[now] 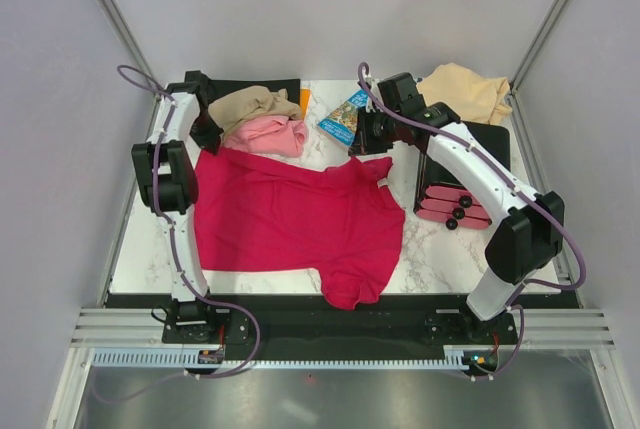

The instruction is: Fold and stack the t-shirts

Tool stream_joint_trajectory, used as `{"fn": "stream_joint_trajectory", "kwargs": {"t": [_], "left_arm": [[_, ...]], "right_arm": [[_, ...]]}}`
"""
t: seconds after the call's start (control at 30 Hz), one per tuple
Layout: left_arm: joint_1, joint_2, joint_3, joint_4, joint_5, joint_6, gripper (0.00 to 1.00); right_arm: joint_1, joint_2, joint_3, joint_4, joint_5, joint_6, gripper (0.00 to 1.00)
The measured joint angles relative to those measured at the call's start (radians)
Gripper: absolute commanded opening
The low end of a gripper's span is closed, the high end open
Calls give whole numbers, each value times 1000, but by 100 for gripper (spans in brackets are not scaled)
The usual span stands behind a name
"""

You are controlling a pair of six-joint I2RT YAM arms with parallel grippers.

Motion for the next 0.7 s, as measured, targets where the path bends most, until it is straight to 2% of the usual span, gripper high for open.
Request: {"fn": "stream_joint_trajectory", "kwargs": {"t": [0.07,0.7], "left_arm": [[-2,2,-29,-2,16,0,2],[7,21,-129,-53,-8,-23,2]], "right_arm": [[0,0,0,-1,2,0,0],[-4,8,89,-28,21,-2,0]]}}
